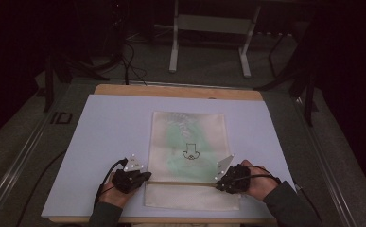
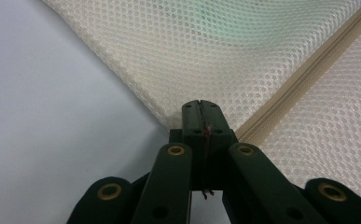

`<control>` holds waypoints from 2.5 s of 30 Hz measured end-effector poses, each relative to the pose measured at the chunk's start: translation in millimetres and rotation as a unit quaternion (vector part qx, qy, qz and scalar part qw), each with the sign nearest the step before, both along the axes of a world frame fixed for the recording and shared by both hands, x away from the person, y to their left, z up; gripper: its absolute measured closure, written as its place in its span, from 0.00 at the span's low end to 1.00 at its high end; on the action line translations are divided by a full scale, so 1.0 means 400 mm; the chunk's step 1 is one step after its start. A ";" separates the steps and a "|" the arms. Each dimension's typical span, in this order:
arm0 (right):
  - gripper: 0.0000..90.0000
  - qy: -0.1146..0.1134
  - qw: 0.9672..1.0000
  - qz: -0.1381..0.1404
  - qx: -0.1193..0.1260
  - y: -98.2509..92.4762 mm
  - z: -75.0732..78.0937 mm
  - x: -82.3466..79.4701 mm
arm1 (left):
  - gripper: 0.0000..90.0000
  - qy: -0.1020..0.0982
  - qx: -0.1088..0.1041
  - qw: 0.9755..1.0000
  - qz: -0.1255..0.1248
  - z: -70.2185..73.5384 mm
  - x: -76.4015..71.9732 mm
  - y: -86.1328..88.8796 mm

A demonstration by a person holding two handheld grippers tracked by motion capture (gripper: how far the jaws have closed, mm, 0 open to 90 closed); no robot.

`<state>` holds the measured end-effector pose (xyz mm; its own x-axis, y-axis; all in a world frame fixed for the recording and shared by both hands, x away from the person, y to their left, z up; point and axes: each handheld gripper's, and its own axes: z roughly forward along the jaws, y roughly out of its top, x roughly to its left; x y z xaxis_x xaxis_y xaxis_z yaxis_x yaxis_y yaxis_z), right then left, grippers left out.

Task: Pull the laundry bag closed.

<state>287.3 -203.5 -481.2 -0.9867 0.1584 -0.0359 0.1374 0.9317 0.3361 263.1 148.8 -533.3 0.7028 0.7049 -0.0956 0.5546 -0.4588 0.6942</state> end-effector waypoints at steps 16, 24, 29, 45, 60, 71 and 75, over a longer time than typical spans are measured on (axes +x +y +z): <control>0.91 0.000 1.000 -0.020 -0.002 -0.051 0.001 0.000 | 0.99 0.001 -0.001 1.000 0.000 0.000 0.000 0.001; 0.91 0.003 1.000 -0.024 0.002 -0.064 0.003 0.000 | 0.99 0.001 -0.001 1.000 0.000 0.000 0.000 0.000; 0.91 0.005 1.000 -0.028 -0.001 -0.074 0.001 0.000 | 0.99 0.000 -0.001 1.000 0.000 0.000 0.000 0.001; 0.91 0.007 0.999 -0.048 0.001 -0.118 -0.004 0.001 | 0.99 -0.001 0.001 1.000 0.001 0.000 -0.001 -0.001; 0.91 0.012 0.998 -0.059 -0.005 -0.137 -0.015 0.011 | 0.99 -0.001 0.004 1.000 0.000 0.001 -0.002 -0.002; 0.98 0.002 0.995 -0.099 -0.009 -0.215 -0.015 -0.006 | 0.99 -0.003 0.004 1.000 0.003 0.001 -0.004 -0.002; 0.96 0.000 0.994 -0.110 0.003 -0.229 -0.016 -0.002 | 0.99 -0.006 -0.005 1.000 0.001 -0.002 -0.005 0.002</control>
